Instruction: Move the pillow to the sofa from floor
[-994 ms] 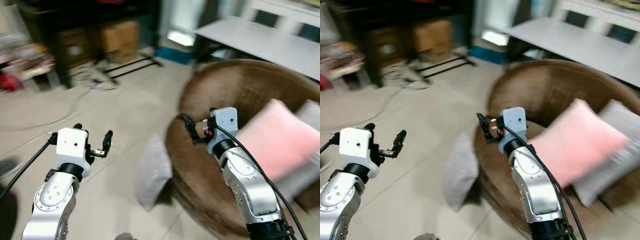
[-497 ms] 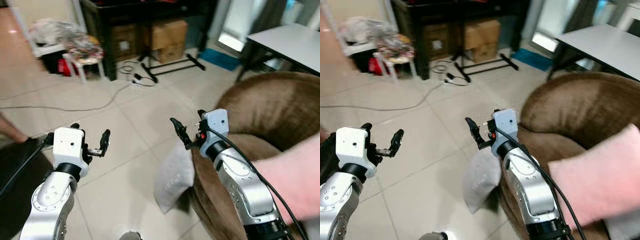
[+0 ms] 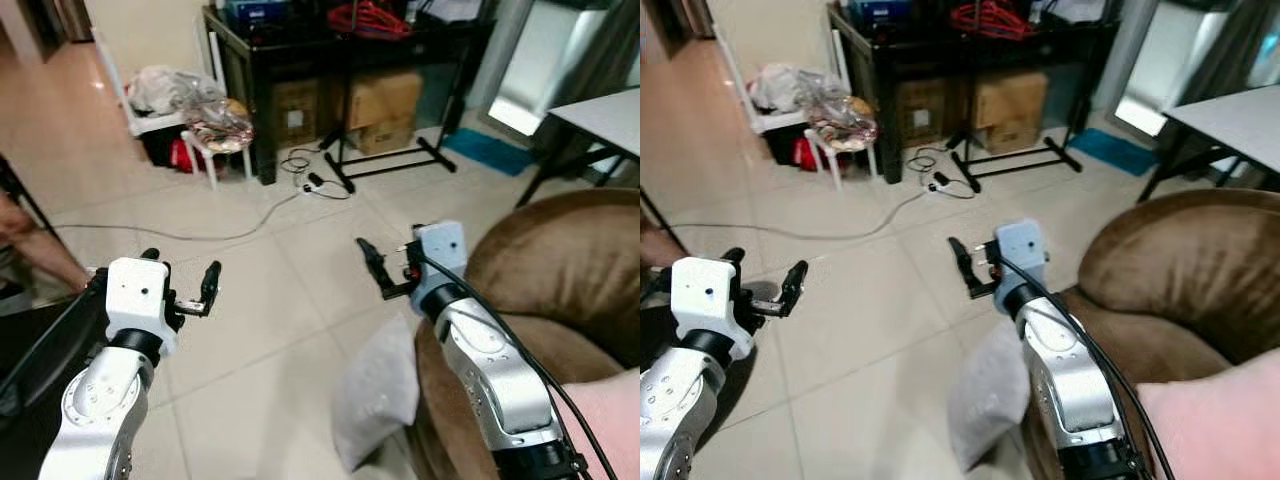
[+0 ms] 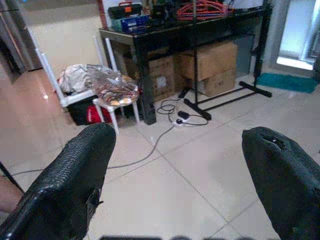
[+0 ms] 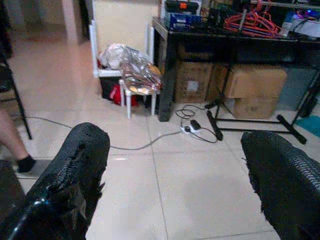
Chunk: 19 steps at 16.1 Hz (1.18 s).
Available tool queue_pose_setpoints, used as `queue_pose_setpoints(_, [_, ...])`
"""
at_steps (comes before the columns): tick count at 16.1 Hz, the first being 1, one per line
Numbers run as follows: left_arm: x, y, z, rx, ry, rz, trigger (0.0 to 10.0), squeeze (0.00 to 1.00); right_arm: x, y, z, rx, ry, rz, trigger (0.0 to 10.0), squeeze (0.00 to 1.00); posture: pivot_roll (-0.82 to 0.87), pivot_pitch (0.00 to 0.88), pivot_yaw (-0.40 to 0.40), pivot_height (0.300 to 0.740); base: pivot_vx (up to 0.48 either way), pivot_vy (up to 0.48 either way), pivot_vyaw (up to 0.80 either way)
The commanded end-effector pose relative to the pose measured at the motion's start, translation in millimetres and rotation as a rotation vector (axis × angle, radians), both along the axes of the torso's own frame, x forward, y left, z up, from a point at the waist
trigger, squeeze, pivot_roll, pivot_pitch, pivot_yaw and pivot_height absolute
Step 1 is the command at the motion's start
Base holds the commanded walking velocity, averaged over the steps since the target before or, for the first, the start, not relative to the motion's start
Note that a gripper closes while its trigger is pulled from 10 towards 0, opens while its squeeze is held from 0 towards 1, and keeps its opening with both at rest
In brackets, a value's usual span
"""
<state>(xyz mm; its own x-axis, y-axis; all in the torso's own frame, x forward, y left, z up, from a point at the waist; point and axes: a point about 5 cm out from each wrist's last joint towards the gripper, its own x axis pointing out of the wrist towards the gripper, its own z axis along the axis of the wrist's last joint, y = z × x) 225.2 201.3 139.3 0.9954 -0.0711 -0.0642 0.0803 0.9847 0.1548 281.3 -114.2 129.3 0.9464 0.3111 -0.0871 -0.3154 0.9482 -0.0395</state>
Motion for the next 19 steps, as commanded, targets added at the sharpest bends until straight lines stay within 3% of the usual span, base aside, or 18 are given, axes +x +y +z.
queue_pose_setpoints(1, [0.4, 3.5, 3.0, 0.018, -0.005, 0.005, 10.0, 1.0, 1.5, 0.4, -0.4, 0.003, 0.011, -0.016, 10.0, 0.0, 0.02, 0.0, -0.038, 0.74, 0.285, 0.0, 0.0])
queue_pose_setpoints(6, [1.9, 3.7, 1.5, 0.031, 0.001, -0.002, 10.0, 1.0, 1.8, -21.9, -10.2, -0.012, 0.068, -0.153, 10.0, 0.0, 0.01, 0.0, -0.028, 0.74, 0.279, 0.0, -0.71])
queue_pose_setpoints(8, [2.2, 4.0, 1.3, 0.036, 0.003, -0.003, 10.0, 1.0, 2.9, -21.7, -8.1, -0.071, 0.038, -0.147, 10.0, 0.0, 0.01, 0.0, -0.028, 0.74, 0.257, 0.0, 0.0])
queue_pose_setpoints(11, [2.1, 4.5, 1.1, 0.062, -0.001, 0.004, 10.0, 1.0, 4.7, -21.9, -9.8, -0.07, 0.051, -0.154, 10.0, 0.0, 0.01, 0.0, -0.027, 0.74, 0.0, 0.0, 0.0])
queue_pose_setpoints(12, [1.9, 3.5, 0.6, 0.071, -0.002, 0.006, 10.0, 0.78, 5.1, -20.0, -10.9, -0.038, 0.063, -0.138, 10.0, 0.0, 0.01, 0.0, -0.027, 0.74, 0.0, 0.0, 0.0])
queue_pose_setpoints(13, [1.9, 3.4, 0.3, 0.073, -0.002, 0.008, 10.0, 0.74, 4.3, -17.5, -11.3, -0.029, 0.065, -0.114, 10.0, 0.0, 0.01, 0.0, -0.029, 0.736, 0.0, 0.0, 0.0])
queue_pose_setpoints(19, [-1.8, 9.6, -3.8, 0.139, -0.02, 0.059, 10.0, 0.72, 1.6, -11.8, -11.5, 0.013, 0.055, -0.079, 10.0, 0.0, 0.01, 0.0, -0.033, 0.671, 0.0, 0.0, 0.0])
